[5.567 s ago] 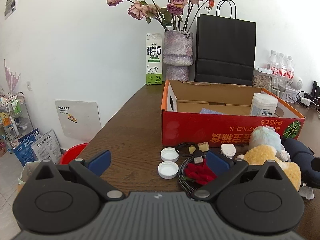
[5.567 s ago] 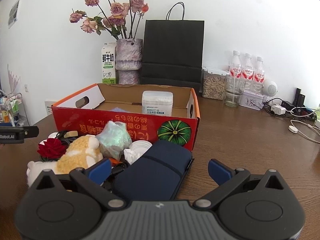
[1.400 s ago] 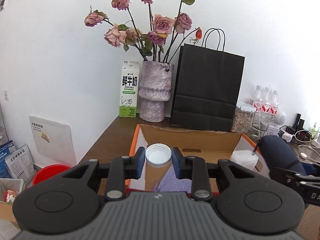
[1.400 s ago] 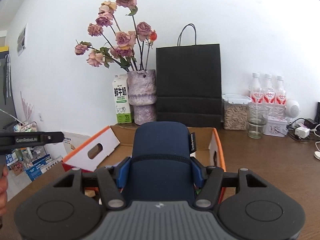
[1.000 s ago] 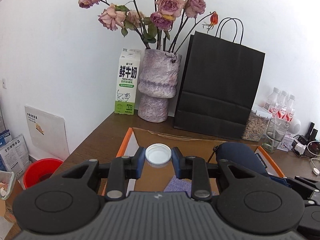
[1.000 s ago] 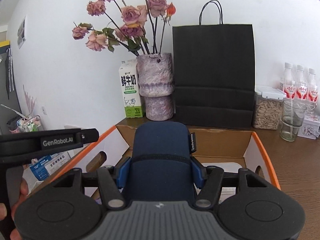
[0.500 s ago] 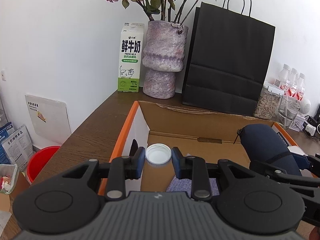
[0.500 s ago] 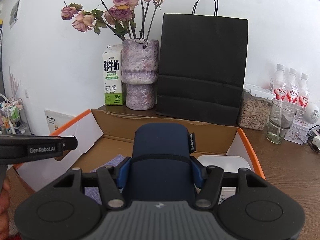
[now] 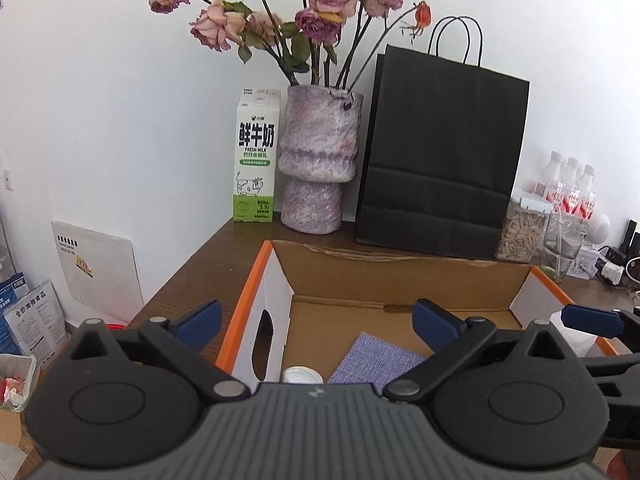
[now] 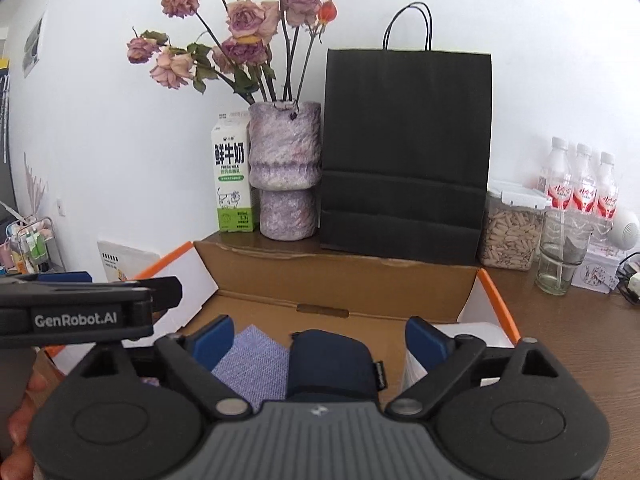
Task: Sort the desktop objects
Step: 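Drop the white cap into the box with the left gripper while the right places the navy case inside, then withdraw both grippers from the box back toward the remaining objects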
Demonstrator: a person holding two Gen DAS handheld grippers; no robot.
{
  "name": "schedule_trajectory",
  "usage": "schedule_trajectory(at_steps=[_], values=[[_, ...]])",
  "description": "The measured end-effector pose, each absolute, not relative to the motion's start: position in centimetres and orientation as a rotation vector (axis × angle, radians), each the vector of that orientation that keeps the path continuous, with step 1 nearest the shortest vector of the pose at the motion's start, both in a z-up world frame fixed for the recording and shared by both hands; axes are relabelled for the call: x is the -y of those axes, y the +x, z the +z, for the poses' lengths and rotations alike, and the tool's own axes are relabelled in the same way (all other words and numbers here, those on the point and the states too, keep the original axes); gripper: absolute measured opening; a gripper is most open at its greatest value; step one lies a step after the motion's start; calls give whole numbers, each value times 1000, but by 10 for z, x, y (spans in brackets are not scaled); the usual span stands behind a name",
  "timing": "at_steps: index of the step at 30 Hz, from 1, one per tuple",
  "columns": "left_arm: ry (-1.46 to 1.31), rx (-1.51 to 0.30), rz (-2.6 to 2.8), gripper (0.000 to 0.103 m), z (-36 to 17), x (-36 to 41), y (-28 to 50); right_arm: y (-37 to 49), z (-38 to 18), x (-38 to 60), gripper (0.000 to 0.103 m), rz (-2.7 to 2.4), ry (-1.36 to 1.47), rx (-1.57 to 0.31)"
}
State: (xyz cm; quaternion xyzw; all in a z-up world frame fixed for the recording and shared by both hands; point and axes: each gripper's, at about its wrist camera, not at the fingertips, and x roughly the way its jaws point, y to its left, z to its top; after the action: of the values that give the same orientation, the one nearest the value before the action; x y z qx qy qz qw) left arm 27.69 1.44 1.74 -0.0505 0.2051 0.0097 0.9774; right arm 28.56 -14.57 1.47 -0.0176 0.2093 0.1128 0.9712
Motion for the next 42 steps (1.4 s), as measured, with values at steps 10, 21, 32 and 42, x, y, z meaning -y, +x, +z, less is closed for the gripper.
schedule_trajectory(at_steps=[10, 21, 32, 42], values=[[-128, -393, 32, 103, 22, -20, 272, 276, 26, 140, 100, 223, -68, -394], [-104, -365, 21, 103, 22, -14, 260, 263, 25, 142, 102, 191, -88, -386], [-111, -348, 12, 103, 34, -15, 217, 218, 37, 163, 102, 187, -74, -356], [-106, -404, 52, 103, 23, -38, 169, 158, 28, 196, 103, 170, -78, -381]])
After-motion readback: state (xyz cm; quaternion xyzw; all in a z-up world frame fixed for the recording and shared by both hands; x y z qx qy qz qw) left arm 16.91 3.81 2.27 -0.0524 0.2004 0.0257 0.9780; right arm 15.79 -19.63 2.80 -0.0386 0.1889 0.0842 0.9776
